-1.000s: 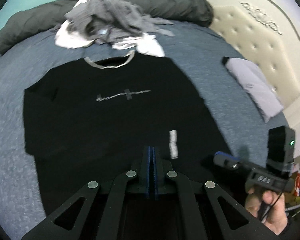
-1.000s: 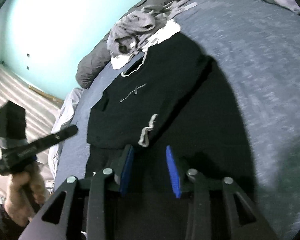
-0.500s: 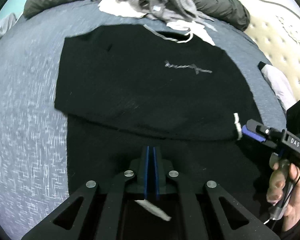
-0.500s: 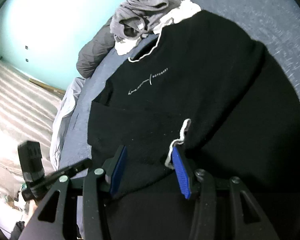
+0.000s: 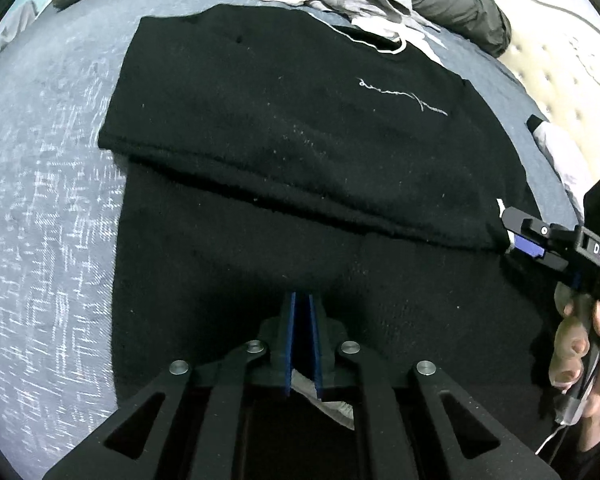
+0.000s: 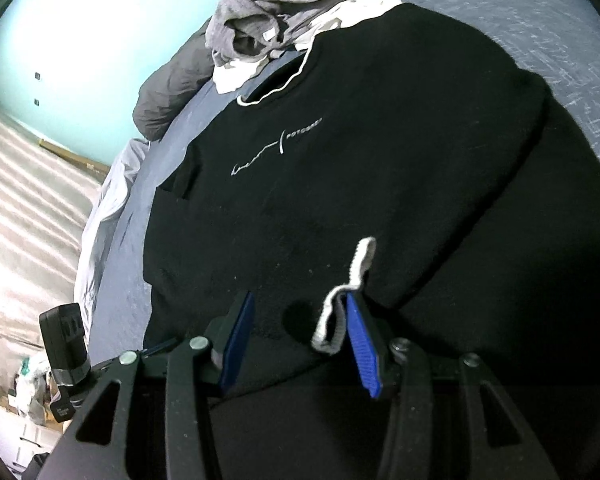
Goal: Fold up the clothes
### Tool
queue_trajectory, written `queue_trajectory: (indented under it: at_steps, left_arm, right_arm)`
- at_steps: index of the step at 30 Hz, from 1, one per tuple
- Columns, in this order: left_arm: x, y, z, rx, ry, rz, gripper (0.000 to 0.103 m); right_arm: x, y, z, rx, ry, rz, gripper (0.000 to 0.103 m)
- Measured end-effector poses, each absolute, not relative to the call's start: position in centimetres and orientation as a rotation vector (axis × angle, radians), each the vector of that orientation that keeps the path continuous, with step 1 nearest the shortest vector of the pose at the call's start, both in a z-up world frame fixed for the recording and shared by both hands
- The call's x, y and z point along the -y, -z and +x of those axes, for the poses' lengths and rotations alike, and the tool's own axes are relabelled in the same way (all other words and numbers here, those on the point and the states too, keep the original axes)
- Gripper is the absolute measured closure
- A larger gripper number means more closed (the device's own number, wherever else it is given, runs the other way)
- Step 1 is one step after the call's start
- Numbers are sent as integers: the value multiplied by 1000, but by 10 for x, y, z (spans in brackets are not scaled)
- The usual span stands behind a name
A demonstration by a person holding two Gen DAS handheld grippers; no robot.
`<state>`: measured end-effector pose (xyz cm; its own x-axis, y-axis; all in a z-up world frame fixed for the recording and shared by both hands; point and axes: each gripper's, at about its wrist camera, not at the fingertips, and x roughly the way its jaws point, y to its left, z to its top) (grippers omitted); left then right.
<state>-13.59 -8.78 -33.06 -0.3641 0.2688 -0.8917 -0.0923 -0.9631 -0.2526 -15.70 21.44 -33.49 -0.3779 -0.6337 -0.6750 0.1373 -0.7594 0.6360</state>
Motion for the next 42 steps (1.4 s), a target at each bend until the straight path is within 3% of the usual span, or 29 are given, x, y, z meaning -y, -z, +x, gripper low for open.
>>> queue_trajectory:
  at_steps: [5, 12, 20, 33, 35, 37, 42]
  left_arm:
    - [90, 333, -135, 263, -2414, -1626, 95]
    - [92, 335, -136, 272, -2411, -1642, 95]
    - [89, 339, -134, 287, -2428, -1660, 95]
    - [104, 290, -155, 190, -2596, -1597, 95]
    - [104, 287, -168, 137, -2624, -1600, 91]
    - [103, 286, -180, 77, -2635, -1609, 78]
    - [92, 295, -206, -41, -2619, -1601, 78]
  right_arm:
    - [-212, 336, -158, 662, 2174, 1357, 99]
    - [-226, 301, -145, 708, 2208, 1199, 100]
    - [-293, 220, -94, 704, 2459, 865, 100]
    - [-334, 257, -82, 797, 2426, 1012, 100]
    - [-335, 262, -84, 804, 2419, 1027, 100]
    - [-336, 267, -85, 813, 2413, 1048, 100]
    - [-338, 273, -89, 825, 2405, 1071, 100]
